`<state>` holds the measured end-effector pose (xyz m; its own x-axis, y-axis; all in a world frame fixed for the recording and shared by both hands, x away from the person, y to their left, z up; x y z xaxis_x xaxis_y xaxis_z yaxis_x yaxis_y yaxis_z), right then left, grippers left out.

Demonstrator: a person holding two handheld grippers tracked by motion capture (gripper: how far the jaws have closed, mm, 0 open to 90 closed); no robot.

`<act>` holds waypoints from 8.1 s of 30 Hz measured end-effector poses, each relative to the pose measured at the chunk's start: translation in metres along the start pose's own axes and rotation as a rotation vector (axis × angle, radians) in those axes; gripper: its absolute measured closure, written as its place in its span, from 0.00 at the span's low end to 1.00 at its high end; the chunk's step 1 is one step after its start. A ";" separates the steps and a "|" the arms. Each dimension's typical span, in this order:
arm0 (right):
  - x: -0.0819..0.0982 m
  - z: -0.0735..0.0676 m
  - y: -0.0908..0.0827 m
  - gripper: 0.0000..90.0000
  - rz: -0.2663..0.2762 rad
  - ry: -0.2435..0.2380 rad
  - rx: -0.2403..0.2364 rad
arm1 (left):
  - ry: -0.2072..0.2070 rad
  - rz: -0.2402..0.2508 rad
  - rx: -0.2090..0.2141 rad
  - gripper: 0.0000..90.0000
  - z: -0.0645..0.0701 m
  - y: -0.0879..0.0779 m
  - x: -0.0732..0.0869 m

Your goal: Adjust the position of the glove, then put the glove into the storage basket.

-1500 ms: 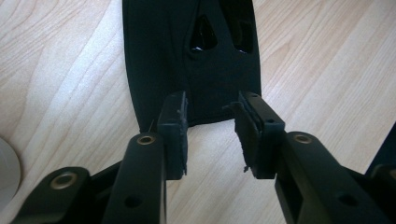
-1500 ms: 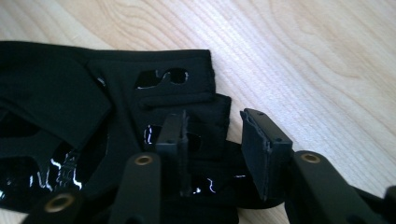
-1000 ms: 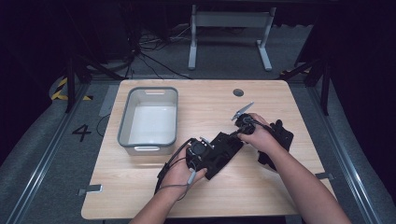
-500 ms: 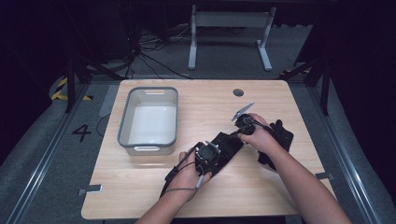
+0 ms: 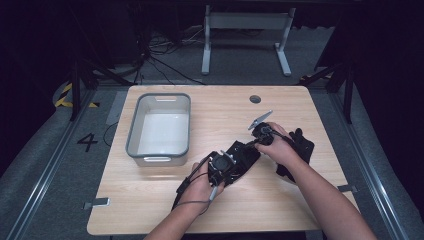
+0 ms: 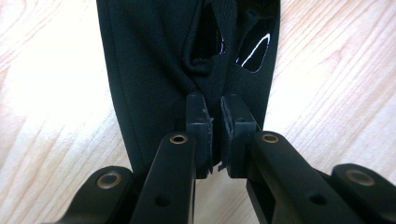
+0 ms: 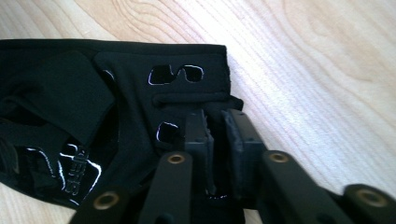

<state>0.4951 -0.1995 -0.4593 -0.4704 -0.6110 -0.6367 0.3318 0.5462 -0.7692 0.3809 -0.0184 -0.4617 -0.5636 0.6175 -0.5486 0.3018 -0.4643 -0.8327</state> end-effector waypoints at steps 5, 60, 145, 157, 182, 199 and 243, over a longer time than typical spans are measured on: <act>-0.001 -0.004 -0.009 0.98 -0.009 -0.021 0.016 | -0.004 0.008 0.027 0.95 -0.001 -0.004 -0.001; 0.077 -0.095 -0.088 0.82 0.130 0.111 0.054 | 0.117 -0.067 0.179 0.64 -0.006 -0.032 0.001; 0.065 0.066 -0.065 0.61 -0.135 0.257 0.370 | -0.048 0.159 0.057 0.55 -0.036 -0.080 0.017; 0.066 0.072 -0.067 0.85 -0.130 0.306 0.272 | -0.038 0.149 0.063 0.55 -0.034 -0.075 0.015; 0.050 0.048 -0.124 0.96 0.128 0.309 0.204 | -0.020 0.144 0.081 0.54 -0.028 -0.068 0.008; 0.004 -0.012 -0.134 0.96 0.297 0.222 0.052 | 0.013 0.144 0.118 0.54 -0.014 -0.060 -0.003; -0.040 -0.062 -0.081 0.96 0.350 0.108 -0.070 | 0.029 0.117 0.173 0.94 0.011 -0.044 -0.020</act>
<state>0.4363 -0.1842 -0.3682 -0.4234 -0.3179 -0.8483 0.4332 0.7514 -0.4977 0.3711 -0.0175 -0.4133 -0.5094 0.5695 -0.6451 0.2260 -0.6349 -0.7389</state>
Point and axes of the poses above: each handheld gripper's, and its own axes: y roughly forward along the jaws, x roughly out of its underside, z roughly to its right, the point moved 3 cm from there along y, roughly forward along the jaws, and after that the axes turned 10 degrees about z, right-handed, at the moved point
